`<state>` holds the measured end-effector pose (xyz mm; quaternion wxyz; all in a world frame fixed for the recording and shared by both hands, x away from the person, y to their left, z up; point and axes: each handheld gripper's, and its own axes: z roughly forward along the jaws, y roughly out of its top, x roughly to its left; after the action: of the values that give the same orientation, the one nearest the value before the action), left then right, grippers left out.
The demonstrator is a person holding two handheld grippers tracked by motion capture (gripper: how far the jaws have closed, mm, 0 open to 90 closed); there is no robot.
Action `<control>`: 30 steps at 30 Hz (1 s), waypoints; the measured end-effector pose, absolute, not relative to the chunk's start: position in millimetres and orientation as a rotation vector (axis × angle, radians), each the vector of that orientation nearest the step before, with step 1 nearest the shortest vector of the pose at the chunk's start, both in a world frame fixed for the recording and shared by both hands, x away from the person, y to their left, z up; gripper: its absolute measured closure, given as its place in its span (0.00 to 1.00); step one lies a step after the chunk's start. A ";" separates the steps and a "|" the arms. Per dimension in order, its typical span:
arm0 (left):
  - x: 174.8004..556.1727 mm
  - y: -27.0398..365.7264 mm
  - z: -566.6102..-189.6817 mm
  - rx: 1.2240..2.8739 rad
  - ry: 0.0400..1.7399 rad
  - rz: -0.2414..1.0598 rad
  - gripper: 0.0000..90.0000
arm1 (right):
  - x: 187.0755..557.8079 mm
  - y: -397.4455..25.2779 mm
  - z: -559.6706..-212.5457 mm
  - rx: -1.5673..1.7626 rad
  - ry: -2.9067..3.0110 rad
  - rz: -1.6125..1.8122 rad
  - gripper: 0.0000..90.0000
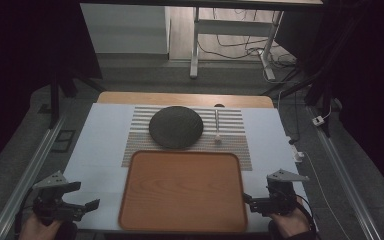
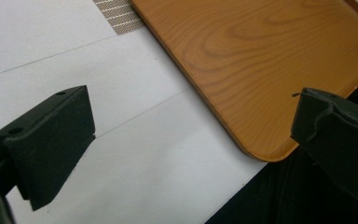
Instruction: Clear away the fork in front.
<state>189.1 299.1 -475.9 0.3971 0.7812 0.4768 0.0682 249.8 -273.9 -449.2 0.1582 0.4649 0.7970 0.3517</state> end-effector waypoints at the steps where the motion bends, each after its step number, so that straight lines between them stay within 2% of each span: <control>1: 189.1 299.1 -475.9 1.979 1.208 0.173 0.00 | 249.7 -273.8 -449.1 1.327 2.280 1.002 0.00; 30: 189.5 299.3 -476.0 1.975 1.217 0.172 0.00 | 258.3 -246.7 -451.1 1.114 2.413 0.981 0.00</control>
<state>189.5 299.3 -476.0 0.3966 0.7794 0.4803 0.0679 258.3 -246.7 -451.1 0.1538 0.3885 0.8416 0.3421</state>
